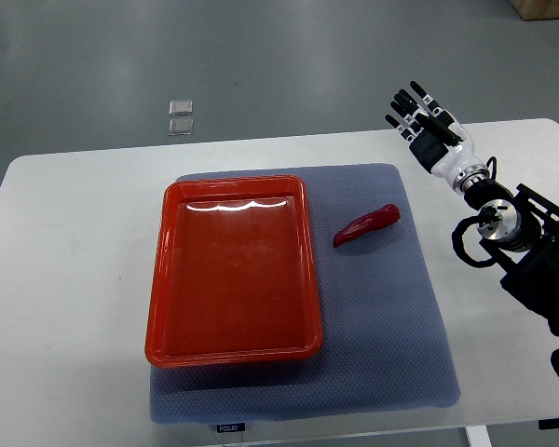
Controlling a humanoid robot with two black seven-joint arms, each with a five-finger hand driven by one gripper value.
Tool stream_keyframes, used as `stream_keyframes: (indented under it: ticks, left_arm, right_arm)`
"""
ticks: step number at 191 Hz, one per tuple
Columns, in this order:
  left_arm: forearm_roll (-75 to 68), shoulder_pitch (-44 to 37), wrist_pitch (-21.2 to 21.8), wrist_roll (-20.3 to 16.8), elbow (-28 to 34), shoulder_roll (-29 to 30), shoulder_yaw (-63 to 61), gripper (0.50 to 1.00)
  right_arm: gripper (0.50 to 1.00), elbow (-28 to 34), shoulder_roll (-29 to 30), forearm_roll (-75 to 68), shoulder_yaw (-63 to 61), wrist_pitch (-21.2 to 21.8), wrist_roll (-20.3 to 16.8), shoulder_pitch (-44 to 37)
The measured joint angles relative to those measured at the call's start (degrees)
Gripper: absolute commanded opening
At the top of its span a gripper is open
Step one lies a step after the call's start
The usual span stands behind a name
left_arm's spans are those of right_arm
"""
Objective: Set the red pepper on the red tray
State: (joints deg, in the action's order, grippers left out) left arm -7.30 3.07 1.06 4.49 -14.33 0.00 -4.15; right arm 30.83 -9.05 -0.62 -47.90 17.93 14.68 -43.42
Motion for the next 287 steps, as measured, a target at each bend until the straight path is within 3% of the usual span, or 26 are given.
stream_keyframes:
  ticks: [144, 188, 242, 287]
  left_arm:
    - [0.02, 0.01, 0.0, 0.0, 0.17, 0.0, 0.02, 1.0]
    - [0.1, 0.01, 0.0, 0.0, 0.35, 0.0, 0.02, 1.0]
    - [0.04, 0.22, 0.0, 0.0, 0.02, 0.0, 0.02, 1.0]
    - [-0.02, 0.64, 0.0, 0.0, 0.0, 0.0, 0.02, 1.0]
  right_arm:
    - [0.921, -0.06, -0.08, 0.23, 0.19, 0.09, 0.0, 0.0]
    - [0.919, 0.81, -3.1, 10.19, 3.65, 5.48, -0.76, -3.48]
    - [0.919, 12.28, -14.39, 46.15, 26.46, 9.75, -3.74, -19.13]
    - [0.921, 15.08, -13.5, 52.81, 54.46, 9.36, -4.45, -34.31]
